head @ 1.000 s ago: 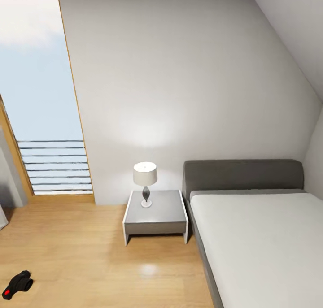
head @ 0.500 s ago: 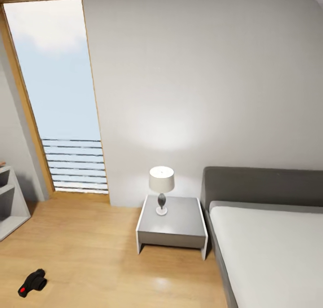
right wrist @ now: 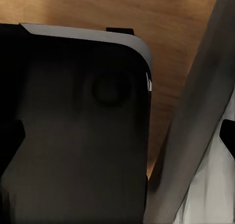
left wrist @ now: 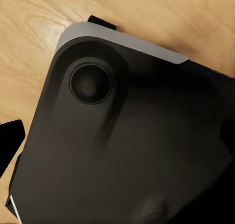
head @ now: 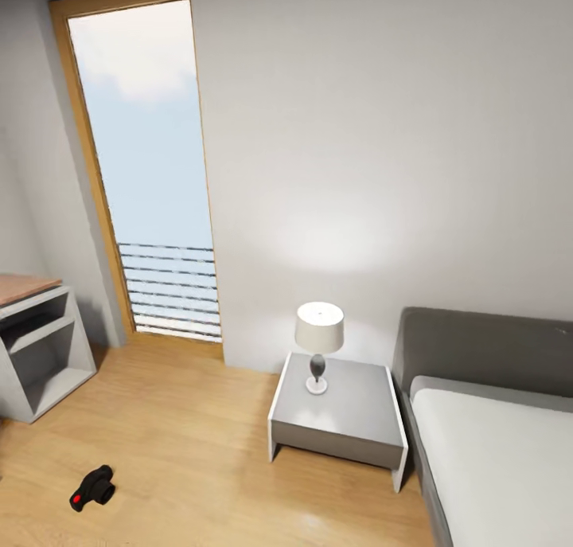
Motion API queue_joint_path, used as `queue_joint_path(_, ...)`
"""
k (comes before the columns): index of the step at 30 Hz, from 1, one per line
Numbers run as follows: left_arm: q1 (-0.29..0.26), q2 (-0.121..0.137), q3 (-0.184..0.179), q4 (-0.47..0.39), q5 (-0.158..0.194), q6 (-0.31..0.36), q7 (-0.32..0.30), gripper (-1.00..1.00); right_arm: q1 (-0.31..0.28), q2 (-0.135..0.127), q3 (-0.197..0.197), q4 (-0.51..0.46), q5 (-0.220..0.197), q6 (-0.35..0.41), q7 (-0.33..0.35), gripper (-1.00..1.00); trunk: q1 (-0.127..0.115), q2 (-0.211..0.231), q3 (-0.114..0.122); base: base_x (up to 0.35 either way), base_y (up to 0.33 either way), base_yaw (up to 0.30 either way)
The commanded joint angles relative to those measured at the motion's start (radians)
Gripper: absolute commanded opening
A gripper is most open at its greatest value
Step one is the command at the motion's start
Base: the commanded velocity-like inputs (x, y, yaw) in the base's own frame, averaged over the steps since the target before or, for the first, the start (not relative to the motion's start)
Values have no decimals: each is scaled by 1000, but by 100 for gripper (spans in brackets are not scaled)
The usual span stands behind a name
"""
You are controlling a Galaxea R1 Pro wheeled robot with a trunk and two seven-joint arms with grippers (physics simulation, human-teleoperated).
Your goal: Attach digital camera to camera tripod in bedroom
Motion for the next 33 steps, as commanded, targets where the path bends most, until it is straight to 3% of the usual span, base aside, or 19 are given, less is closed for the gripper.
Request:
queue_joint_path(1,0,0,2,-1,5,-1,0,100,0,0,0,1,4,-4,-2,100,0,0,-1,28,0,270)
queue_joint_path(33,0,0,2,-2,8,-1,0,100,0,-2,0,1,4,-4,-2,100,0,0,-1,3,0,270)
